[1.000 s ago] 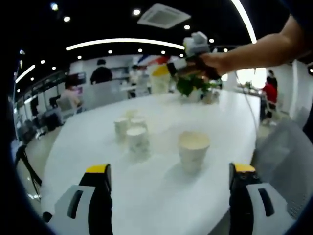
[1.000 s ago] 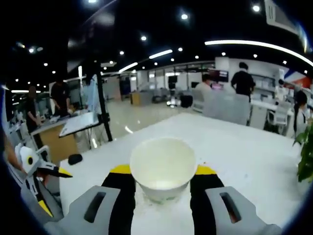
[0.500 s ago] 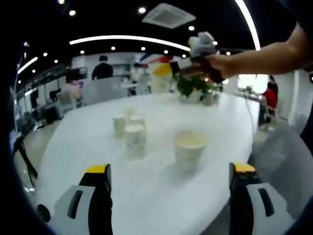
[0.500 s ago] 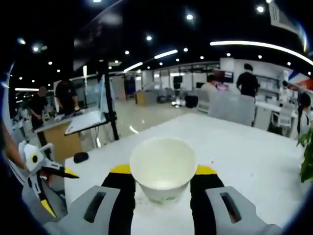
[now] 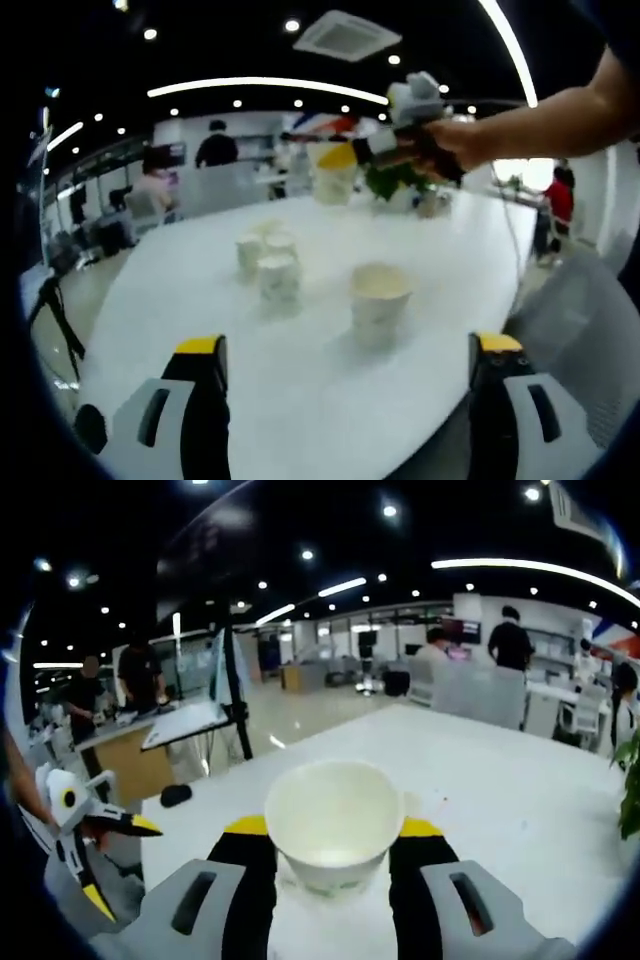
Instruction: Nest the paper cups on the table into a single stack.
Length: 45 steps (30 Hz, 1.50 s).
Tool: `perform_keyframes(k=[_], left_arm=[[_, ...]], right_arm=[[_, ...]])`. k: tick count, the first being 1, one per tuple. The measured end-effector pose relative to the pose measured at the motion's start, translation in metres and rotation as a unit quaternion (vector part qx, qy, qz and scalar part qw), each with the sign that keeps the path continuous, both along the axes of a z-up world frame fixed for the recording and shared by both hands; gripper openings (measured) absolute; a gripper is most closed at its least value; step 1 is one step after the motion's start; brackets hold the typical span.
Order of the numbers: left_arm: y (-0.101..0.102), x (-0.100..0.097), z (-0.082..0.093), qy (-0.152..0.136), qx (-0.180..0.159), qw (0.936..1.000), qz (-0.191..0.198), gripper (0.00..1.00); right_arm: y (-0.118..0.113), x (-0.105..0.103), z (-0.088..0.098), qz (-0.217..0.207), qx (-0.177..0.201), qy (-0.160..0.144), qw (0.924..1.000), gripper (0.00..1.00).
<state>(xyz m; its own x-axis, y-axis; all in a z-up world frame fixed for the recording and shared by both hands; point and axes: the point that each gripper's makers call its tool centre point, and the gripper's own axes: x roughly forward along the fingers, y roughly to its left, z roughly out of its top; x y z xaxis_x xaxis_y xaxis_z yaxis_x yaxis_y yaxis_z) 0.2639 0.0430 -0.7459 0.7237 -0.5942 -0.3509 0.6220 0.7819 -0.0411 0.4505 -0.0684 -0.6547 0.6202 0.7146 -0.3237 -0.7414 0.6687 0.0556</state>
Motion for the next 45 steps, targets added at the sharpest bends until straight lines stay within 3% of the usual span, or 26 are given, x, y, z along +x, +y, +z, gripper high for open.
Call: perform_keyframes(k=[10, 28, 45], left_arm=[[-0.006, -0.003, 0.0, -0.005, 0.002, 0.9999, -0.015, 0.99], [-0.012, -0.004, 0.002, -0.009, 0.0, 0.9996, -0.028, 0.99], [-0.011, -0.003, 0.003, -0.007, -0.006, 0.9996, -0.025, 0.99]], right_arm=[[0.006, -0.012, 0.005, 0.007, 0.01, -0.002, 0.9999, 0.41], [0.009, -0.042, -0.014, 0.021, 0.014, 0.014, 0.9996, 0.41], [0.013, -0.061, -0.013, 0.035, 0.02, 0.017, 0.9991, 0.41]])
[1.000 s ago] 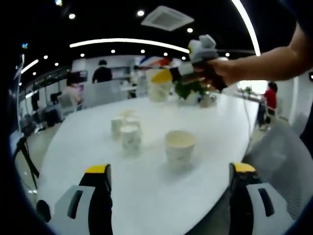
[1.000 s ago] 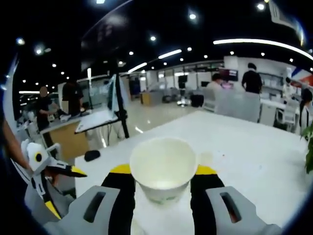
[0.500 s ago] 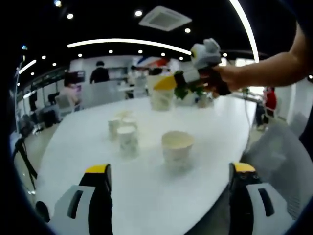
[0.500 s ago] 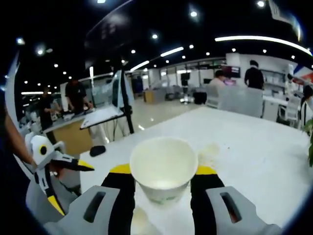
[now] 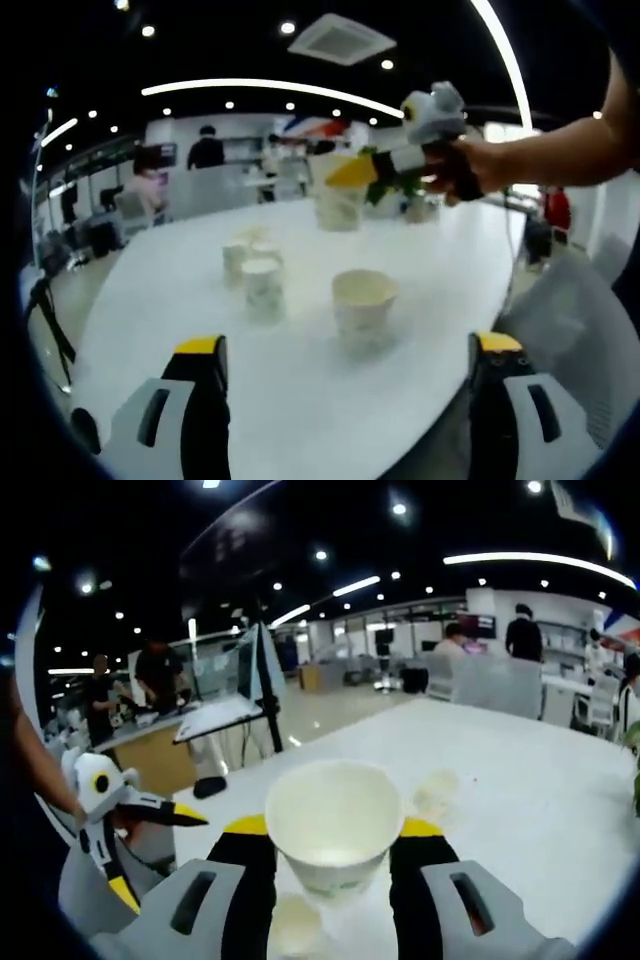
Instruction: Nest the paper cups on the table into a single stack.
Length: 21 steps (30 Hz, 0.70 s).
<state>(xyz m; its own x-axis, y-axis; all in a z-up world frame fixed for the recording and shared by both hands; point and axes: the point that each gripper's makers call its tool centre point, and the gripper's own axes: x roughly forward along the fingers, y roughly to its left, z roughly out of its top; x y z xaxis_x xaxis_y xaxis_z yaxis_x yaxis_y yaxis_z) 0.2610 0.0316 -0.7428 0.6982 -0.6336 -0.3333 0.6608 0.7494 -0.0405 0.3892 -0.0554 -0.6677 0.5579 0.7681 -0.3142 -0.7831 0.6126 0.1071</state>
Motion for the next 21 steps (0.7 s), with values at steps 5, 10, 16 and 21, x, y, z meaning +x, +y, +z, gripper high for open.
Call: perform_keyframes(k=[5, 10, 16, 21], left_arm=[[-0.001, -0.001, -0.001, 0.001, 0.001, 1.0, -0.003, 0.99], [-0.002, -0.001, -0.001, 0.001, 0.0, 1.0, -0.004, 0.99], [-0.002, -0.002, -0.001, 0.0, 0.001, 1.0, -0.006, 0.99], [-0.003, -0.003, -0.001, 0.001, 0.001, 1.0, -0.007, 0.99]], right_arm=[[0.002, -0.008, 0.002, 0.007, 0.001, -0.003, 1.0, 0.41], [0.004, -0.014, 0.003, 0.013, -0.002, -0.006, 0.9999, 0.41], [0.003, -0.026, 0.006, 0.018, 0.001, -0.006, 0.9998, 0.41], [0.006, -0.035, 0.008, 0.026, -0.001, -0.007, 0.9996, 0.41]])
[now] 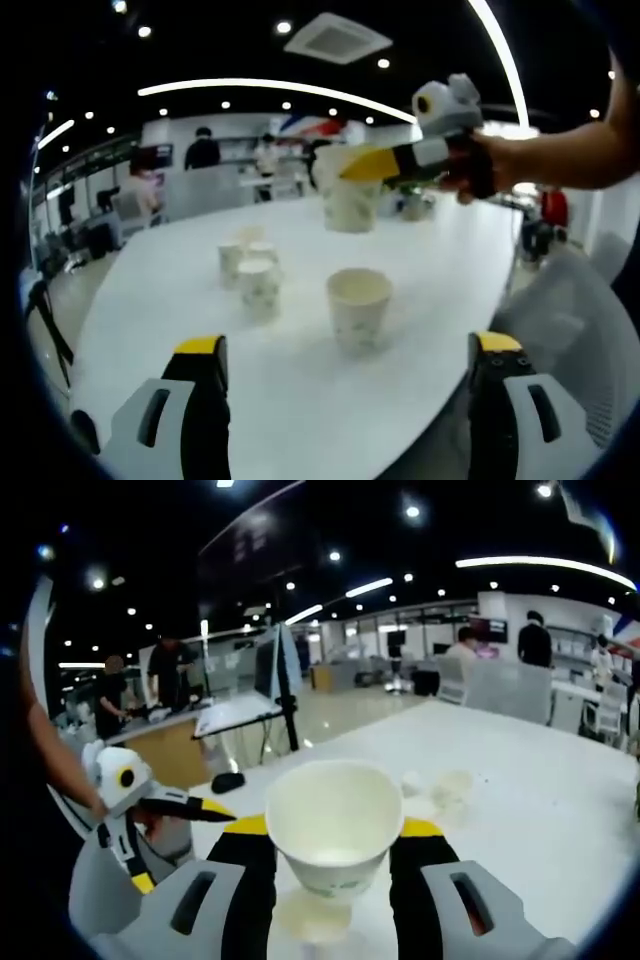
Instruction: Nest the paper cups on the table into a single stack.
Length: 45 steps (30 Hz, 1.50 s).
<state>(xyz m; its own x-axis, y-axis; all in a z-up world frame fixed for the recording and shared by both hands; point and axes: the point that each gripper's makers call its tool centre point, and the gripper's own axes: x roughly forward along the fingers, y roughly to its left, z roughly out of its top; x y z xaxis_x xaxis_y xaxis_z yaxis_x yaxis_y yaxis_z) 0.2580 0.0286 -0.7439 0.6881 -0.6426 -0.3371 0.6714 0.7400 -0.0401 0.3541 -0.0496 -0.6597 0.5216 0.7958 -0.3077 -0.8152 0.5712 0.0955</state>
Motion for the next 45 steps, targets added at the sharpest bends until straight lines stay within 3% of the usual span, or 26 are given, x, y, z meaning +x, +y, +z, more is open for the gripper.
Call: perform_keyframes(k=[14, 28, 45], left_arm=[[0.001, 0.0, 0.0, -0.001, 0.001, 1.0, 0.001, 0.99], [0.001, 0.001, 0.0, -0.001, 0.0, 1.0, 0.003, 0.99], [0.001, 0.0, 0.0, -0.001, -0.001, 1.0, 0.004, 0.98]], right_arm=[[0.003, -0.018, -0.001, 0.02, -0.01, -0.008, 0.9997, 0.41], [0.005, -0.022, -0.007, 0.022, -0.007, -0.003, 0.9997, 0.41], [0.007, -0.021, -0.033, 0.012, 0.0, -0.014, 0.9998, 0.41]])
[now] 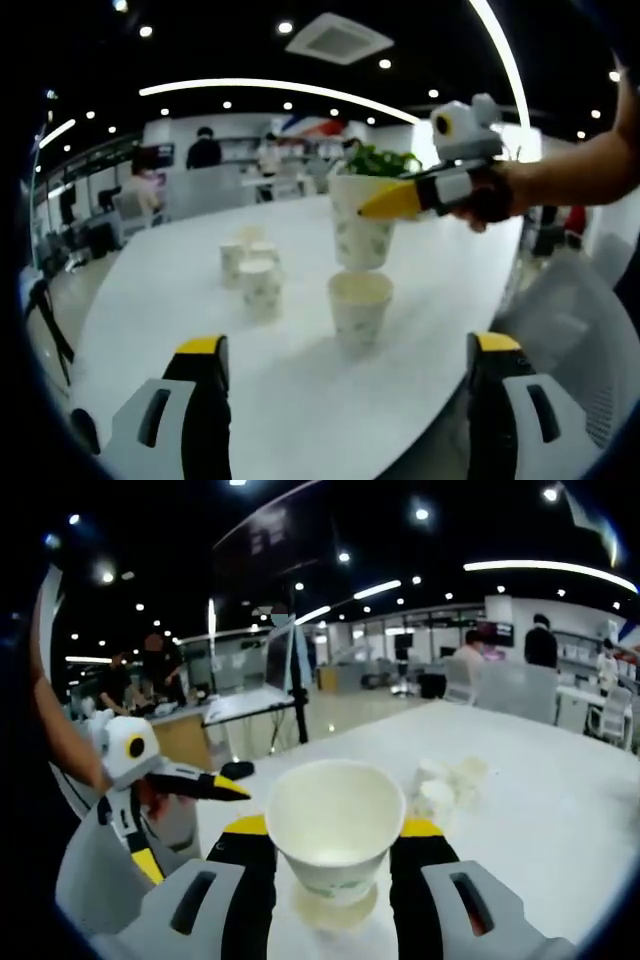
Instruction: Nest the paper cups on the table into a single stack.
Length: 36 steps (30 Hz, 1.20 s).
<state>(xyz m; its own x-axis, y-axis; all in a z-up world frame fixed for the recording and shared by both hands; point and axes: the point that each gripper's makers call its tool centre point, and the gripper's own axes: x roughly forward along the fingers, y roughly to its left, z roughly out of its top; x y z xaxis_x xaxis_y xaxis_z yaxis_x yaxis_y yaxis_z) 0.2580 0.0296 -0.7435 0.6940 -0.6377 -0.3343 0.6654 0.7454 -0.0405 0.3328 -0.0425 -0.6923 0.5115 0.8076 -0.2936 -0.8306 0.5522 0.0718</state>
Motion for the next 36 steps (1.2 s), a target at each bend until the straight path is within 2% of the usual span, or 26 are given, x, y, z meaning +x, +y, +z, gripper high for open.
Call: perform_keyframes(k=[10, 22, 36], left_arm=[[0.0, 0.0, 0.0, 0.001, 0.001, 1.0, 0.001, 0.98], [-0.001, -0.001, -0.003, 0.005, 0.005, 1.0, -0.003, 0.98], [0.0, 0.0, -0.004, 0.007, 0.005, 1.0, -0.001, 0.98]], right_arm=[[0.006, -0.001, -0.02, 0.001, 0.001, 0.012, 0.9999, 0.42], [0.001, 0.002, -0.043, -0.015, -0.007, 0.027, 0.9995, 0.42], [0.003, -0.002, -0.064, -0.012, -0.029, 0.037, 0.9988, 0.42]])
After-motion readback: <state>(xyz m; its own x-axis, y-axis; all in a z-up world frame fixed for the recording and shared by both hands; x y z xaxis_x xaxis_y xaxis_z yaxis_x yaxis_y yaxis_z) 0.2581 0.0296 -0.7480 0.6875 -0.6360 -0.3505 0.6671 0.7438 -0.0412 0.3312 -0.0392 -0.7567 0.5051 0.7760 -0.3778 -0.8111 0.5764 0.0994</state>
